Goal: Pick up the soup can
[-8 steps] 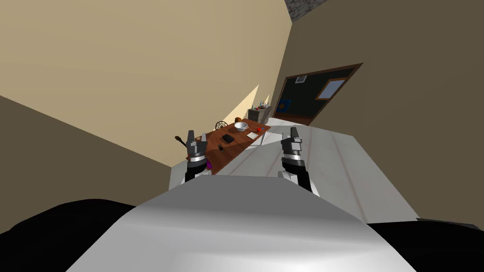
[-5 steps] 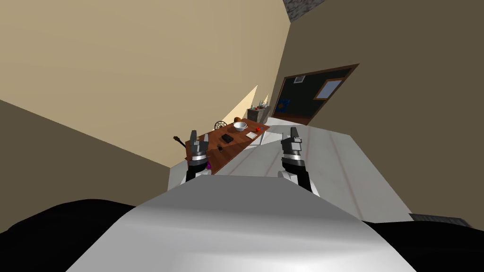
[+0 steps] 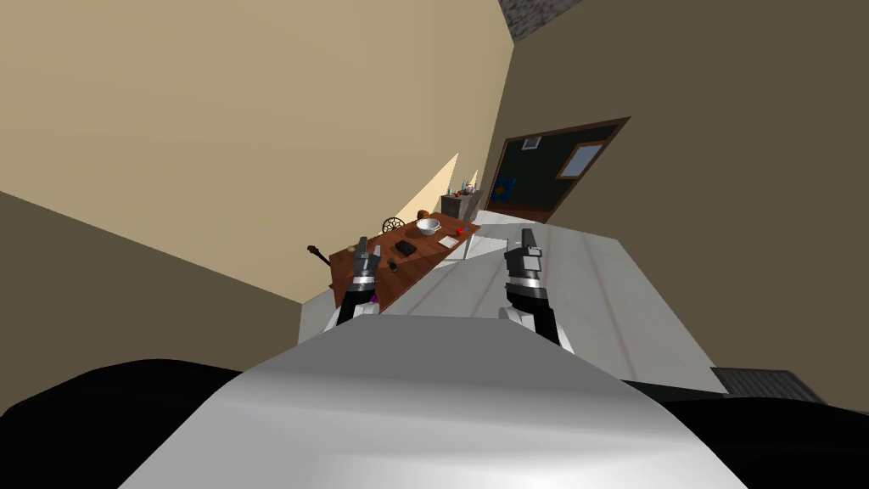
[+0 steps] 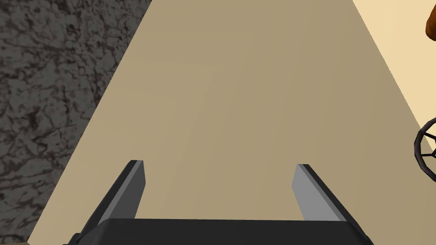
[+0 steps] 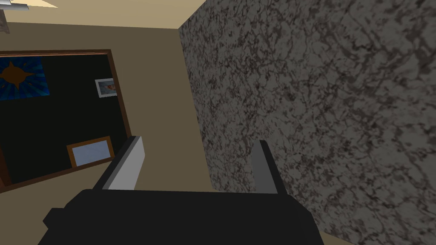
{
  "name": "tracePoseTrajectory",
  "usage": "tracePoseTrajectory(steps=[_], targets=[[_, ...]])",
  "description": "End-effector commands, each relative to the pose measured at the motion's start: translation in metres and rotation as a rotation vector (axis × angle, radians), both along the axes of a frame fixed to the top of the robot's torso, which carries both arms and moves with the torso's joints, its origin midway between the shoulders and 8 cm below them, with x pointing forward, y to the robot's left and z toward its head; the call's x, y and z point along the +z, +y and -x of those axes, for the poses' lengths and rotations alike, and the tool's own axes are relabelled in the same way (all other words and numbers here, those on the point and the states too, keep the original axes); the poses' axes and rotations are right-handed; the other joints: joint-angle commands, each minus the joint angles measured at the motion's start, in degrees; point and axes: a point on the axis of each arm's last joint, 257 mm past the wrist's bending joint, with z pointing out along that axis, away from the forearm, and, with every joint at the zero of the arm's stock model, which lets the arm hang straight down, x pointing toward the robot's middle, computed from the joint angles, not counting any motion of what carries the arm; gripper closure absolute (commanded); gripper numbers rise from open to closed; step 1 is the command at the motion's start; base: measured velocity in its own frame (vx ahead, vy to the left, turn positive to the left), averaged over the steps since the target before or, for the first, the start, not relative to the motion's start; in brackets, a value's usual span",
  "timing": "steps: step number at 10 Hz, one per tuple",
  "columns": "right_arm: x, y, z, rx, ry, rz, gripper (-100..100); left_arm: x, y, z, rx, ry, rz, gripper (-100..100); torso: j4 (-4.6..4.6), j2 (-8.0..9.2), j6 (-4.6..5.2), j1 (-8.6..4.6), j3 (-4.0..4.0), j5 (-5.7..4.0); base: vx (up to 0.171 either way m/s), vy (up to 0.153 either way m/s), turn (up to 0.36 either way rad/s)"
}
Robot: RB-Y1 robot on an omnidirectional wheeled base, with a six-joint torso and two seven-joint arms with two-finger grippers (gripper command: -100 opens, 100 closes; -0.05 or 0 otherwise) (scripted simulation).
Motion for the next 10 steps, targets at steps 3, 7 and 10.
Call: tracePoseTrajectory(steps=[3,7,10], targets=[[0.000,0.000,0.000,0.000,0.000,0.000,0,-0.035,0.004,-0.024,0.010,0.117,-0.031,-100,-0.02,-0.07,-0.01,0.03,-0.04,0.00,-0.017,-0.013,-0.046],[0.000,0.000,0.000,0.000,0.000,0.000,0,-0.073,0.013,-0.048,0.024,0.239,-0.063,-100,-0.03,-0.11,-0.01,0.02,-0.07,0.00,-0.009,-0.017,-0.055],[0.000,0.000,0.000,0.000,0.000,0.000,0,-0.099,0.020,-0.060,0.036,0.325,-0.079,-100,-0.03,-0.13,0.01,-0.02,-0.08,0.00,-0.003,-0.020,-0.053]])
